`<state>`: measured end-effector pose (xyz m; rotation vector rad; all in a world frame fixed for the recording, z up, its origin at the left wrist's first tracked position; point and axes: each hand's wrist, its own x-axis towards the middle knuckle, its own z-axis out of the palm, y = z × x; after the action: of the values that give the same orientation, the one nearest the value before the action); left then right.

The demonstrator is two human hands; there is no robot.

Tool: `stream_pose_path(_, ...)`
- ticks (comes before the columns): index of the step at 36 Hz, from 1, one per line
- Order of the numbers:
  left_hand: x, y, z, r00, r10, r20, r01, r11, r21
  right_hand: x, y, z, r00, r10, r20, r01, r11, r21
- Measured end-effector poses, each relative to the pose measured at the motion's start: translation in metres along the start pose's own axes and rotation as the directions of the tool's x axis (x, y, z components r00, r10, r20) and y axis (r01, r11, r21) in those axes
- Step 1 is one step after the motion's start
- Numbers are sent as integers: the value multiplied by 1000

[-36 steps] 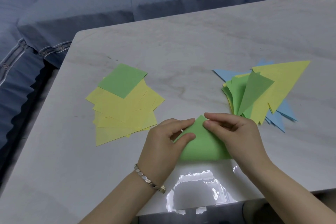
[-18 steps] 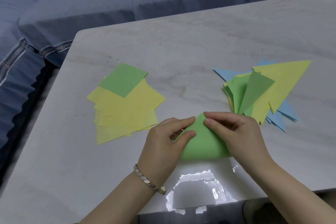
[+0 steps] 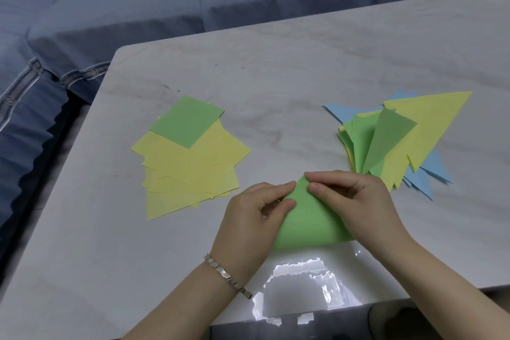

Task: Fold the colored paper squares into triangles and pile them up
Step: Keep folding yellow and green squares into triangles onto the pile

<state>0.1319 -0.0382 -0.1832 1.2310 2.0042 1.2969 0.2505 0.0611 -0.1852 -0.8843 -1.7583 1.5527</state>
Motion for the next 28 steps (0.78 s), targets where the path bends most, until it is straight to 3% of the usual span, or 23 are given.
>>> stream_pose_path(13, 25, 2, -4, 981, -187, 53, 192, 974, -117, 12, 8, -1, 993, -54, 106, 60, 996, -62)
stream_pose_path(17, 47, 4, -7, 967, -197, 162, 209, 976, -61, 26, 7, -1, 977, -123, 172, 156, 968, -195)
stream_pose_path(20, 64, -3, -3, 962, -217, 168, 222, 975, -15, 41, 12, -1, 982, -119, 149, 159, 942, -295)
stream_pose_path(22, 74, -10, 4, 969, -221, 114, 220, 975, 18, 48, 18, 0, 981, -172, 94, 196, 882, -428)
stream_pose_path(24, 83, -17, 11, 976, -212, 53, 209, 976, 65, 53, 29, 2, 937, -334, 103, 325, 724, -608)
stream_pose_path(26, 89, -25, 16, 976, -217, 10, 216, 973, 87, 52, 41, 5, 900, -388, 200, 408, 584, -702)
stream_pose_path(28, 94, -33, 20, 974, -225, -22, 226, 966, 123, 49, 55, 6, 882, -335, 332, 466, 506, -726)
